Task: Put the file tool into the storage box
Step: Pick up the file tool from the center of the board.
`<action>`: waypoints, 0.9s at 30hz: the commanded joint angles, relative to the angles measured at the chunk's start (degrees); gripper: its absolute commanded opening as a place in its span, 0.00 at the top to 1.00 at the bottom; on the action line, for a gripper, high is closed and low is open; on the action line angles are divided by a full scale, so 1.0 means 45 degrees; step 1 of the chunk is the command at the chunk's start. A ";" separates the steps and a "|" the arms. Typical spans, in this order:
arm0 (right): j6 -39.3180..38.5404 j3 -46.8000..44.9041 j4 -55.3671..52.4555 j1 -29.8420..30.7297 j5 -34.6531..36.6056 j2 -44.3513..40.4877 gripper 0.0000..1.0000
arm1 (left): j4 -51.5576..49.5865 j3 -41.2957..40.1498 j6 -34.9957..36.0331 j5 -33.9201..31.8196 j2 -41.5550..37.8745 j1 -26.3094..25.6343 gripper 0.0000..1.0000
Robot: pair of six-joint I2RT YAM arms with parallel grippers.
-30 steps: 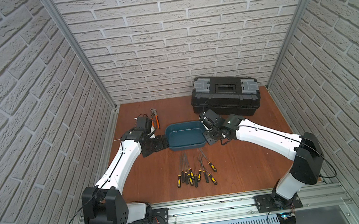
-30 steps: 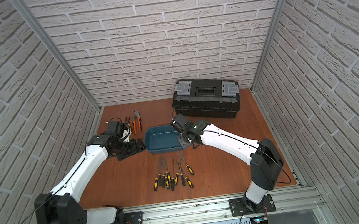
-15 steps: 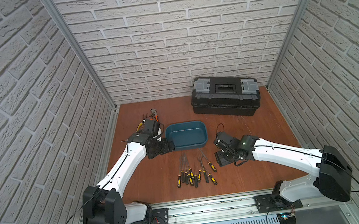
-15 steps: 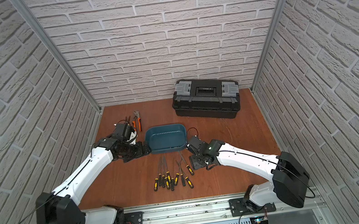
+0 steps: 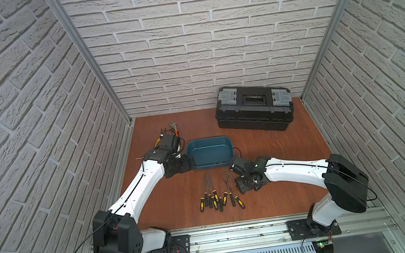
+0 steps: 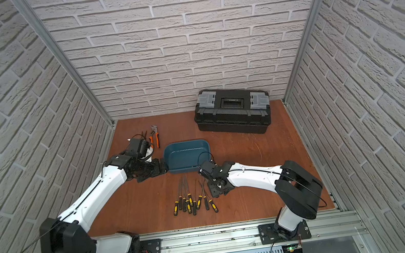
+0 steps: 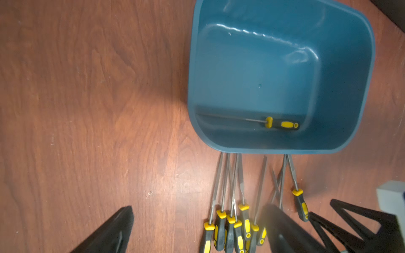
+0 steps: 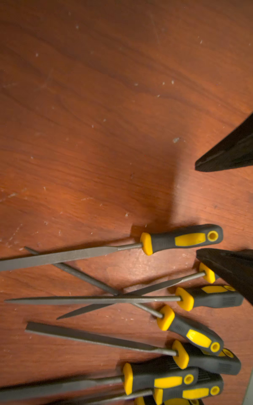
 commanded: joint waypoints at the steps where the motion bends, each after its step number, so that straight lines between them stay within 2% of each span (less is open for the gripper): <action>1: -0.0380 0.0494 0.0413 0.0260 -0.0107 0.0445 0.41 | -0.0275 0.0396 -0.0011 -0.0554 -0.0303 -0.0079 0.02; 10: -0.0596 0.0825 0.0354 0.0548 0.0033 0.1419 0.48 | -0.0520 0.0426 0.0169 -0.0663 -0.0314 -0.0076 0.02; 27: -0.0721 0.0459 0.0178 0.0654 0.0293 0.1540 0.74 | -0.0572 0.0592 0.0527 -0.0667 -0.0157 -0.0089 0.02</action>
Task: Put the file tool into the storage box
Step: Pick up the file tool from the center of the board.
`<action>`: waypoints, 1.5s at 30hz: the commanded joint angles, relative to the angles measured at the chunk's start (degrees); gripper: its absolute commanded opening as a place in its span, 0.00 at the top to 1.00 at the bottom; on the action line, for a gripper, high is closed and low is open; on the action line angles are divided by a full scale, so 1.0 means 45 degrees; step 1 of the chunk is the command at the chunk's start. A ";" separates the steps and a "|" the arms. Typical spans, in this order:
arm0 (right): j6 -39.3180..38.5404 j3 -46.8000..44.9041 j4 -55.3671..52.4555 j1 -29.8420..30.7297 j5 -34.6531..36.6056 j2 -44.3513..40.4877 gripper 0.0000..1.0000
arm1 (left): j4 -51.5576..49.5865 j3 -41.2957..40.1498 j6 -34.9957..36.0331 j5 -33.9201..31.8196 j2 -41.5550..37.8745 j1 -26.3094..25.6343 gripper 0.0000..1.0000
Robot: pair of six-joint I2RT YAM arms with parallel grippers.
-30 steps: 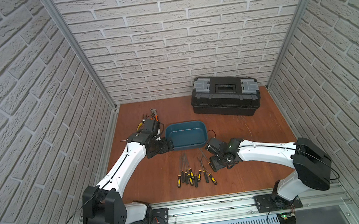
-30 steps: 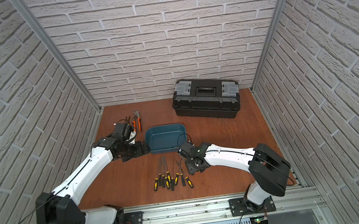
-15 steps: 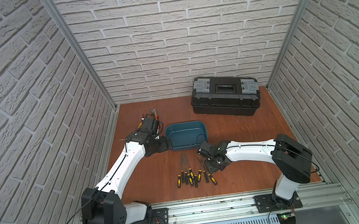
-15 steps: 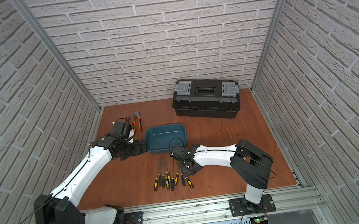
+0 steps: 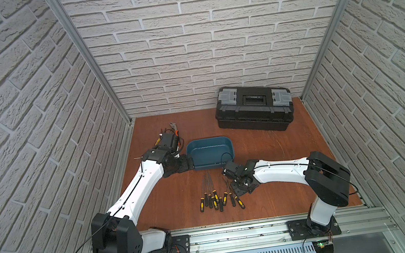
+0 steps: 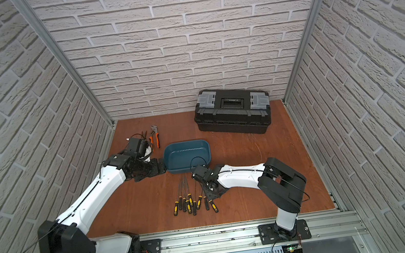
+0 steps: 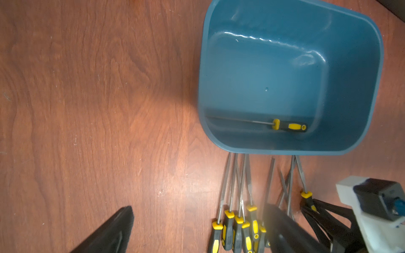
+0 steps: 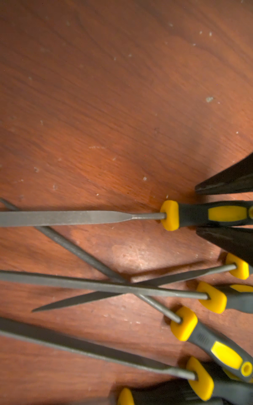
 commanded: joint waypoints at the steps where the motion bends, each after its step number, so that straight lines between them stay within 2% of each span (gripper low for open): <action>1: -0.0048 -0.0119 -0.0070 0.0143 0.0196 0.0041 0.76 | -0.0148 0.0407 0.0254 -0.0150 -0.0031 -0.0055 0.02; 8: -0.0116 -0.0006 -0.0117 0.0271 0.0167 0.0295 0.88 | -0.0207 0.0446 0.0460 -0.0213 -0.0032 -0.0085 0.02; 15: -0.0002 -0.0211 -0.0600 0.0547 0.0559 -0.0042 0.92 | -0.0154 0.0349 0.0531 -0.0223 -0.0130 -0.0085 0.02; 36: 0.0501 -0.1441 -0.2446 0.1317 0.1246 -0.3289 0.93 | 0.0387 0.0525 0.0396 0.0175 -0.0021 -0.0117 0.02; 45: 0.0862 -0.1454 -0.3549 0.1571 0.2626 -0.5628 0.93 | 0.0645 0.1042 0.0039 0.0663 -0.0138 -0.0113 0.02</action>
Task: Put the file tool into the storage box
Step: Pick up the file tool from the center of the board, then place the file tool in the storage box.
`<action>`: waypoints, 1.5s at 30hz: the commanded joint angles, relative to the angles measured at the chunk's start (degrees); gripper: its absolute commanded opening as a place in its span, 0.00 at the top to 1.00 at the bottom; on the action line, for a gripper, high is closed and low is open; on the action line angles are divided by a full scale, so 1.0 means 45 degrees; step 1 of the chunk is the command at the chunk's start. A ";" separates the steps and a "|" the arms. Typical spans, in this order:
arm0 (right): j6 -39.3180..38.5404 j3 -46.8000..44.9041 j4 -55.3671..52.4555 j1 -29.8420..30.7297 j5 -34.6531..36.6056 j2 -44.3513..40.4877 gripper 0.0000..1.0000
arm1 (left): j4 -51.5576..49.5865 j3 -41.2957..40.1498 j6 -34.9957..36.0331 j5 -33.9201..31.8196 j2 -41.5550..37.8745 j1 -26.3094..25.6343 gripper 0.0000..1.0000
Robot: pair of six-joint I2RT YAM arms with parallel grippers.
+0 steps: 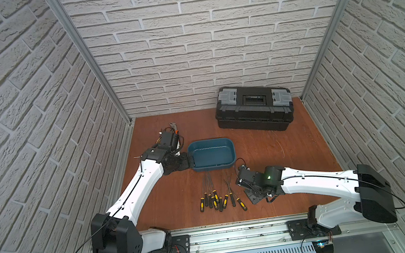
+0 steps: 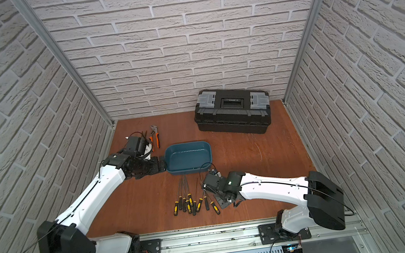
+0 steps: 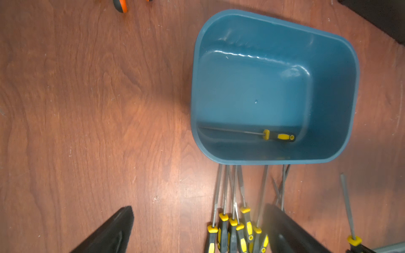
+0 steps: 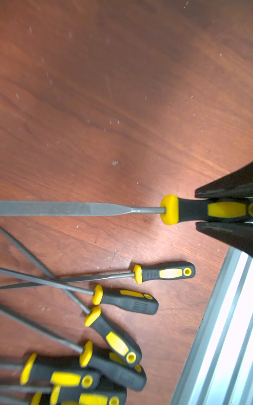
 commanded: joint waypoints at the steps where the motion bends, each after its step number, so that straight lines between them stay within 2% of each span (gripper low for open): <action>1: 0.0311 0.0014 -0.0693 0.0048 0.1105 -0.0801 0.93 | 0.0377 0.0785 -0.0161 0.0348 -0.0072 -0.0068 0.02; 7: -0.0571 0.0995 -0.0999 -0.0276 0.2087 -0.0768 0.93 | 0.0604 0.1513 -0.0521 0.0676 0.0398 -0.0072 0.02; 12: -0.2328 0.2455 -0.1006 -0.1176 0.1918 -0.0029 0.93 | 0.0570 0.2086 -0.0863 0.0527 0.0759 -0.0059 0.02; 20: -0.5891 0.4739 -0.0239 -0.3155 -0.0272 0.1608 0.93 | 0.0410 0.2660 -0.1072 0.0093 0.1252 -0.0013 0.02; 23: -0.7032 0.5488 -0.0069 -0.3459 -0.0851 0.2376 0.92 | -0.0080 0.3148 -0.1060 -0.0225 0.1450 0.0005 0.02; 28: -0.8615 0.7015 -0.0166 -0.3772 -0.1661 0.4190 0.93 | -0.0634 0.3500 -0.1045 -0.0267 0.1529 0.0462 0.02; 36: -1.0373 0.9804 -0.0882 -0.3803 -0.1557 0.7058 0.94 | -0.1141 0.3670 -0.0647 -0.0047 0.1407 0.1529 0.02; 41: -1.1281 1.0629 -0.1090 -0.3802 -0.1514 0.8021 0.95 | -0.1334 0.3604 -0.0545 -0.0260 0.1410 0.1675 0.02; 45: -1.1937 1.0423 -0.0783 -0.3793 -0.1200 0.8605 0.96 | -0.1331 0.3408 -0.0686 -0.0185 0.1234 0.1708 0.02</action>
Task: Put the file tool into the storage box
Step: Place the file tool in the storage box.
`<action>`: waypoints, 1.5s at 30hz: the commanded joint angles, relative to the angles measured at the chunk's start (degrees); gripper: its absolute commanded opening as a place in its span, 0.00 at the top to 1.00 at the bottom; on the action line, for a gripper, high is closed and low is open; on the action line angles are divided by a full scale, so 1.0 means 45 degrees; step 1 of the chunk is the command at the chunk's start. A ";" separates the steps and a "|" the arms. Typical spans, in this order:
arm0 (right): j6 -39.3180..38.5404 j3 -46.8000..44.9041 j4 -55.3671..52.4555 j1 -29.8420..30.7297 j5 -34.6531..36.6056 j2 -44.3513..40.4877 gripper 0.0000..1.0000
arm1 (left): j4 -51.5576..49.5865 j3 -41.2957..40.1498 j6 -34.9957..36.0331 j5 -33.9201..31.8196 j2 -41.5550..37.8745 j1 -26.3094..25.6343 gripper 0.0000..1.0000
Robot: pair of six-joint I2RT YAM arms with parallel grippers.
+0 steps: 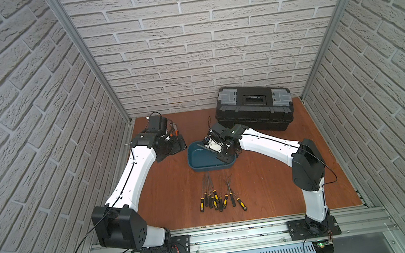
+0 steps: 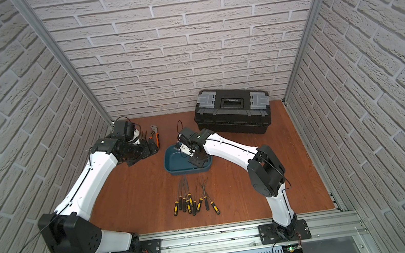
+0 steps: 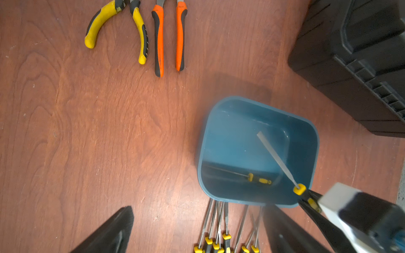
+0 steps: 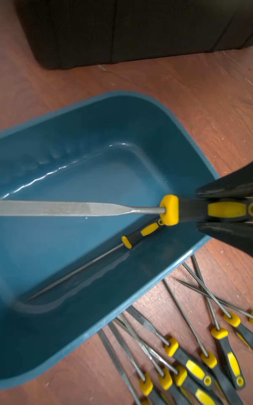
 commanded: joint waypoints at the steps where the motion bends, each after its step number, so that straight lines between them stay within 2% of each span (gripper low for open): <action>1: -0.1007 -0.0043 0.0175 -0.0032 0.0337 0.0295 0.96 | -0.0112 0.0033 0.0041 -0.0009 -0.0280 0.0095 0.02; 10: -0.2065 -0.0007 0.1072 -0.0017 0.0225 0.1071 0.96 | -0.0475 -0.0082 -0.0144 0.0194 -0.0282 -0.0060 0.02; 18: -0.2469 0.0346 0.0957 0.0088 -0.0272 0.1639 0.91 | -0.0387 -0.0298 -0.0661 0.0136 -0.0127 -0.0394 0.02; 21: -0.2345 0.0378 0.0970 0.0100 -0.0331 0.1673 0.85 | -0.0358 -0.0264 -0.0738 0.0096 0.0022 -0.0453 0.02; 25: -0.1873 0.0738 0.0668 0.0100 -0.0292 0.1766 0.68 | -0.0319 -0.0147 -0.0856 0.0133 0.0276 -0.0502 0.02; 27: -0.1601 0.0846 0.0587 0.0099 -0.0196 0.1740 0.64 | -0.0333 -0.0037 -0.0877 0.0148 0.0357 -0.0501 0.02; 32: -0.0757 0.0638 0.1016 0.0045 -0.0273 0.1049 0.53 | -0.0377 0.0032 -0.0992 -0.0040 0.0377 -0.0510 0.02; 37: 0.0912 0.0048 0.1599 -0.0263 -0.0729 -0.0149 0.52 | -0.0531 -0.0103 -0.1228 -0.0231 0.0220 -0.0609 0.02; 45: 0.5305 -0.2617 0.2827 -0.0465 -0.0957 -0.3462 0.52 | -0.0954 -0.0395 -0.1346 -0.0472 0.0257 -0.1388 0.02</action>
